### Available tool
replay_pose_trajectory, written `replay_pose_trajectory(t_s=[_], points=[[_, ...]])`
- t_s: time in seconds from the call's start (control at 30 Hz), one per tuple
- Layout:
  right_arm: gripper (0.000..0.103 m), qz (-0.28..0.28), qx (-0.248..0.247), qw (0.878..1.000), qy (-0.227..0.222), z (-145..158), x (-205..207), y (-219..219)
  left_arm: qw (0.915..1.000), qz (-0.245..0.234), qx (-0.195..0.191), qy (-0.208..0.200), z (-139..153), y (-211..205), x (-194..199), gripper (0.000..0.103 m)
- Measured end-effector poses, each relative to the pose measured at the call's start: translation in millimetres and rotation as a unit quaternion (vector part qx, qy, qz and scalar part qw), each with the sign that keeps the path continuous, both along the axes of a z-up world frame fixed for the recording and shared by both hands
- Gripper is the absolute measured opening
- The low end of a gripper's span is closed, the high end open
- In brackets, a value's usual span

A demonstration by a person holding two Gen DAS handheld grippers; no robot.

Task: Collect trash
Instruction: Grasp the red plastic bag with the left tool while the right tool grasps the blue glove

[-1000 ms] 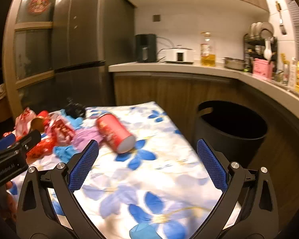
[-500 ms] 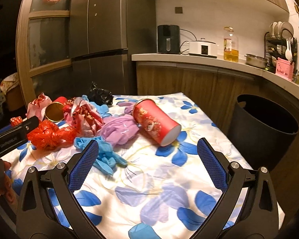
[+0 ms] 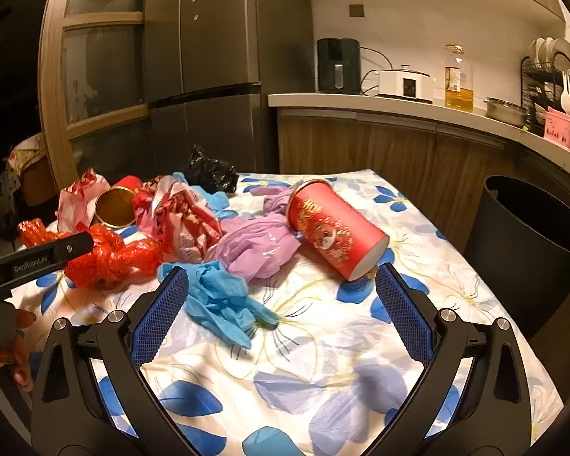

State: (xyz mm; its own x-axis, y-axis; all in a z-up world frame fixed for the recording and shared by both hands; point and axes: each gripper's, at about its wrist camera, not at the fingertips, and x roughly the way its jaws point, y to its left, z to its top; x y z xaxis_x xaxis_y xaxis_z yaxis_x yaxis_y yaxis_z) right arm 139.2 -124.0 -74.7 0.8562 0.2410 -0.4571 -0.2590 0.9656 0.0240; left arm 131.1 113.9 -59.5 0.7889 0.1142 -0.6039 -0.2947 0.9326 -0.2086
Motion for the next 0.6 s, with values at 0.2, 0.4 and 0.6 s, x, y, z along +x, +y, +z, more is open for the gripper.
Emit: replay_pose_trajectory(t_s=[0.2, 0.4, 0.6], points=[[0.097, 0.014, -0.005, 1.0, 0.011, -8.1, 2.8, 10.4, 0.9994, -0.035, 0.0, -0.002, -1.9, -11.3, -2.3, 0.022], [0.087, 0.031, -0.015, 0.999, 0.028, -16.5, 9.4, 19.5, 0.9987, -0.042, -0.002, -0.027, 7.4, -24.0, -18.8, 0.018], [0.066, 0.044, -0.029, 0.997, 0.061, -29.2, 20.1, 27.6, 0.9985, -0.02, 0.006, -0.052, 20.3, -23.8, -38.8, 0.018]])
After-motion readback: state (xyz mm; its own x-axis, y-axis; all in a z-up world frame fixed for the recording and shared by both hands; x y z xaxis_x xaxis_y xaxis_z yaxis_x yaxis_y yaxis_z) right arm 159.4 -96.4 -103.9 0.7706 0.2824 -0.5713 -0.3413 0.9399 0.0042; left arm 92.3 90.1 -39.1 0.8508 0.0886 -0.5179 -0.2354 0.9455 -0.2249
